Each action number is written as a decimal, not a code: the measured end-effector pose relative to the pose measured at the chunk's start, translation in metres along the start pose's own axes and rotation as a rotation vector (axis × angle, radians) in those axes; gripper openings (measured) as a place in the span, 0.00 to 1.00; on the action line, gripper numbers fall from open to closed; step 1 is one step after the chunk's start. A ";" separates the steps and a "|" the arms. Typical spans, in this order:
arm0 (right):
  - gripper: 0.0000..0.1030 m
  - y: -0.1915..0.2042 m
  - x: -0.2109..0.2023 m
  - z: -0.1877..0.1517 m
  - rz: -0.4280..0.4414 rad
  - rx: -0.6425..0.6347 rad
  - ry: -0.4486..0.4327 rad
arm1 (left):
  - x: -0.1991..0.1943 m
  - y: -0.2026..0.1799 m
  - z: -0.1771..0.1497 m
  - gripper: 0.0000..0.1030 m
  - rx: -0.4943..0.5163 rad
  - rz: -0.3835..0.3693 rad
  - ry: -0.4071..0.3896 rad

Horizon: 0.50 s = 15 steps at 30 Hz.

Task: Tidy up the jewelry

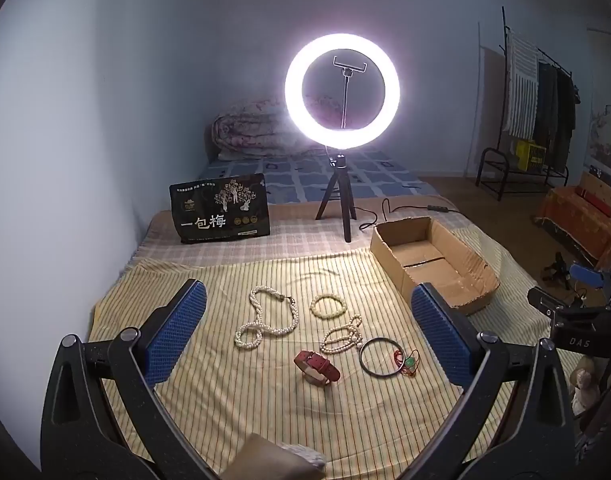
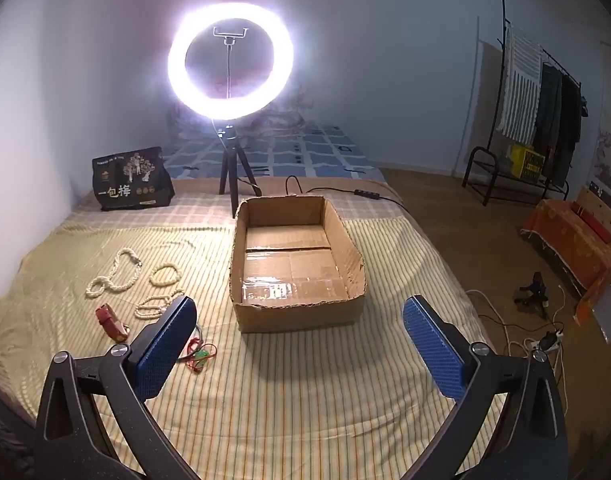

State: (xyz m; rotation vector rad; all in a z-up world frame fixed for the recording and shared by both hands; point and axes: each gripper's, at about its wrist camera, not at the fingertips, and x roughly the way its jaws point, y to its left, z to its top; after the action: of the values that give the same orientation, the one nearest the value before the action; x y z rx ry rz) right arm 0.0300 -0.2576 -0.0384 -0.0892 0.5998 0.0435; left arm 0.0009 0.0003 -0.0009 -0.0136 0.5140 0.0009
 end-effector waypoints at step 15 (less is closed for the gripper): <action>0.99 -0.001 0.003 -0.002 0.010 -0.008 -0.006 | 0.000 0.000 -0.003 1.00 0.001 0.001 -0.019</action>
State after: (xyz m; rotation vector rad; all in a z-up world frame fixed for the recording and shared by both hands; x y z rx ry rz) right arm 0.0311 -0.2592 -0.0415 -0.0933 0.5944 0.0557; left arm -0.0004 0.0002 -0.0033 -0.0122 0.4950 0.0021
